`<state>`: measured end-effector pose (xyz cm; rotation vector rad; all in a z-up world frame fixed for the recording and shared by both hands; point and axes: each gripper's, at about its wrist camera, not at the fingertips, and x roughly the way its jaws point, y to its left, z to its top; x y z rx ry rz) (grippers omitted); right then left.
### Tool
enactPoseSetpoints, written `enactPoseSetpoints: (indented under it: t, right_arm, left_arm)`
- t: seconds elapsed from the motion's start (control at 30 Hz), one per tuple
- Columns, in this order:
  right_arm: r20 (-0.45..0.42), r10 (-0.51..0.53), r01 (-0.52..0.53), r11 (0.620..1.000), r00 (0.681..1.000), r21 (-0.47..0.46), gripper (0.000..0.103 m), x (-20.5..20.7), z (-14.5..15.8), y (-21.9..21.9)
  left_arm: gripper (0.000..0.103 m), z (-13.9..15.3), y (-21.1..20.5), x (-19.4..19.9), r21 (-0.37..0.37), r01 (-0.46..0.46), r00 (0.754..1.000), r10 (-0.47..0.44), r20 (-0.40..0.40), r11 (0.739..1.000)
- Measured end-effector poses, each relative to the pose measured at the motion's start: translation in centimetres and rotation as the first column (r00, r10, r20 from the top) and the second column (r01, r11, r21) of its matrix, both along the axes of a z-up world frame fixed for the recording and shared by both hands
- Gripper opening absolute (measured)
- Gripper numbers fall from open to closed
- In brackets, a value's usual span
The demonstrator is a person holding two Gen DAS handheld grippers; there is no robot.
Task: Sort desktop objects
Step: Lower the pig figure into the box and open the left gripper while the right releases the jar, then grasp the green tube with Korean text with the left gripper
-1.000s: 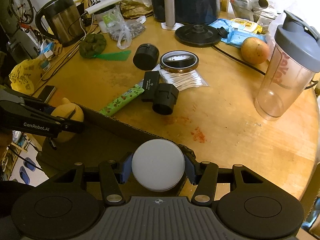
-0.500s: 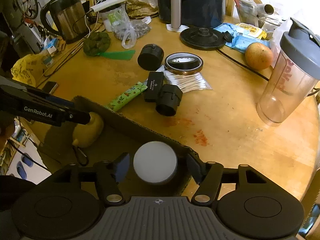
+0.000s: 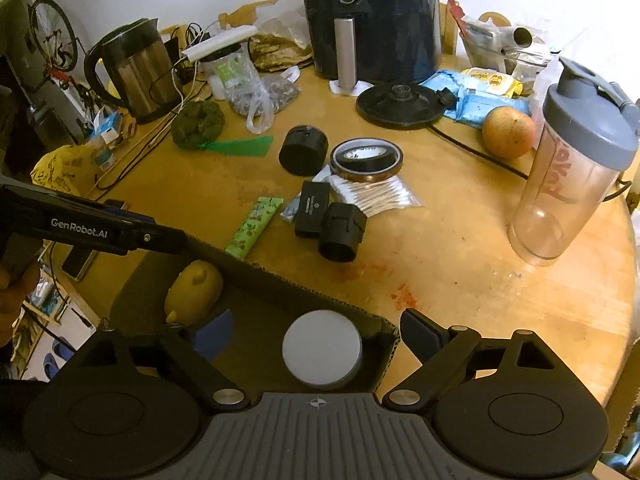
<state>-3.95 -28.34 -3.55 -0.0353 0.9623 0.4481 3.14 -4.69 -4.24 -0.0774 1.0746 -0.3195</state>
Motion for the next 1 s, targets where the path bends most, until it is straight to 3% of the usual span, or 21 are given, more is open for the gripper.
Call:
enactPoseSetpoints:
  t: [0.47,0.6,1.0]
  right_arm:
    - [0.056,-0.073,0.073,0.997,0.996,0.007,0.103,0.9,1.7,-1.3]
    - [0.047,-0.089,0.089,0.996,0.995,0.009,0.103,0.8,1.4,-1.6]
    - [0.016,-0.158,0.158,0.987,0.987,0.028,0.103,0.7,0.9,-3.2]
  left_arm:
    - [0.054,0.9,0.3,2.3,0.036,-0.002,0.999,0.001,0.034,0.999]
    - [0.064,0.7,0.5,2.8,0.044,-0.003,1.0,0.002,0.024,0.999]
    - [0.07,-1.2,-0.3,4.8,0.084,0.068,0.997,-0.064,-0.042,0.994]
